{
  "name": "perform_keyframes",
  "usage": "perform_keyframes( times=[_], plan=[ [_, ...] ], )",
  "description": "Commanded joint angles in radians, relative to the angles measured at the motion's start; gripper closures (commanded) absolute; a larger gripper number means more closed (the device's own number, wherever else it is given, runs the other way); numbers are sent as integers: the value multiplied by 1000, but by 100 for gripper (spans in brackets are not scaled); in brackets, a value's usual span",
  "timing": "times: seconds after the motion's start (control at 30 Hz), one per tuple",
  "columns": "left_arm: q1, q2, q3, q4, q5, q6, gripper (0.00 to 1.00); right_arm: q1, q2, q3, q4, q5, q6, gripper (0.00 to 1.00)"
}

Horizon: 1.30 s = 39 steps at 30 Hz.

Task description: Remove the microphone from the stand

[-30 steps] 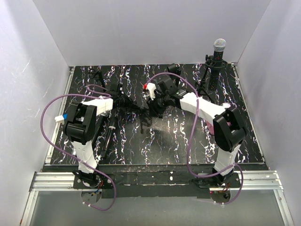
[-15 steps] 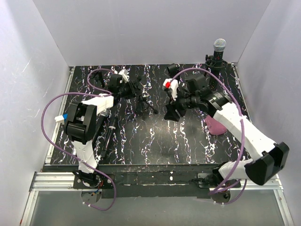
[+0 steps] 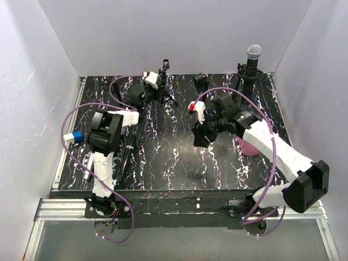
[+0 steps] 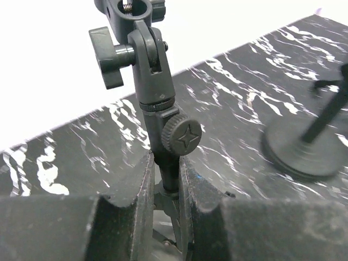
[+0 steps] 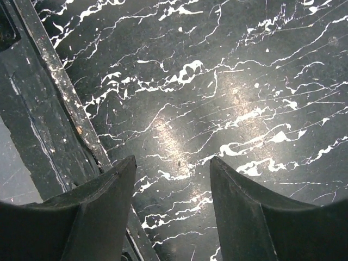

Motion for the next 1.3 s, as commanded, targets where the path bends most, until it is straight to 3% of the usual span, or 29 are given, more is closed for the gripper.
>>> perform_keyframes(
  times=[0.0,0.17,0.3,0.37,0.53,0.7,0.77,0.8,0.97,1.07,1.2,1.27],
  plan=[
    [9,87,13,348,-159,291,100,-6,26,58,-9,20,-9,37],
    [9,112,-64,442,-194,334,100,-8,29,55,0,23,-12,37],
    [9,60,-118,355,-205,317,60,-8,1,42,3,21,-15,37],
    [9,26,-136,315,-208,317,47,-11,-19,30,11,20,-15,36],
    [10,-89,-175,219,-179,341,30,-31,-62,33,3,9,3,36],
    [9,-299,-207,18,-109,309,25,-63,-129,65,-9,4,40,36],
    [10,-406,-215,-103,-15,302,15,-82,-180,82,-14,36,68,36],
    [7,-457,-215,-205,40,294,2,-98,-206,99,-14,56,90,36],
    [-53,-643,-175,-582,178,253,2,-236,-281,246,-69,222,201,27],
    [-111,-675,-100,-801,301,275,2,-339,-358,294,-19,271,232,23],
    [-206,-654,15,-961,303,331,2,-417,-389,317,61,337,250,22],
    [-254,-640,70,-1013,289,390,2,-471,-355,337,92,456,282,23]
  ],
)
